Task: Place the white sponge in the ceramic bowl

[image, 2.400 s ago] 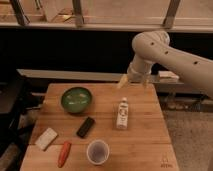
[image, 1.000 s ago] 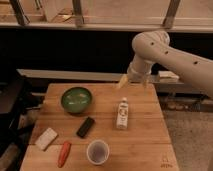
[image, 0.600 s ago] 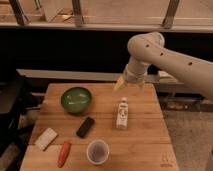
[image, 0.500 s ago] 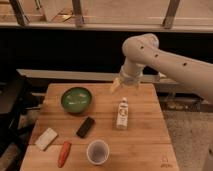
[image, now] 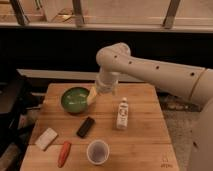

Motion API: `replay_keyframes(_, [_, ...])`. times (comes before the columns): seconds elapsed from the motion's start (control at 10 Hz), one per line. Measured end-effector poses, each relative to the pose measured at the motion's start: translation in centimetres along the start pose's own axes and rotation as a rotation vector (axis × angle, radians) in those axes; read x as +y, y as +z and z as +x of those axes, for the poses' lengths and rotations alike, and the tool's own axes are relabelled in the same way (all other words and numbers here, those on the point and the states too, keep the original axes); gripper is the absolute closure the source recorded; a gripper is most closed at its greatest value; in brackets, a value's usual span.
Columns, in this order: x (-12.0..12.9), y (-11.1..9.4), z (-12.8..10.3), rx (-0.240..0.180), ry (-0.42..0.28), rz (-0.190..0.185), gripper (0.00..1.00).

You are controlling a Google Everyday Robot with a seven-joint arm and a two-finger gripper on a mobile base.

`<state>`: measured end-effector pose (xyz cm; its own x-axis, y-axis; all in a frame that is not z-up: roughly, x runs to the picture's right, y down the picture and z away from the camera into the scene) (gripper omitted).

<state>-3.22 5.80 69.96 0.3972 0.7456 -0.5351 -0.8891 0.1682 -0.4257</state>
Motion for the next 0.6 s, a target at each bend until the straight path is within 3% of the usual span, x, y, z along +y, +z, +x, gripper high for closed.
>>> replay_keyframes(0.3, [6.7, 3.0, -0.2, 0.051, -0.102, -0.114, 0.20])
replay_keyframes(0.6, [7.2, 3.2, -0.1, 0.056, -0.109, -0.127, 0.20])
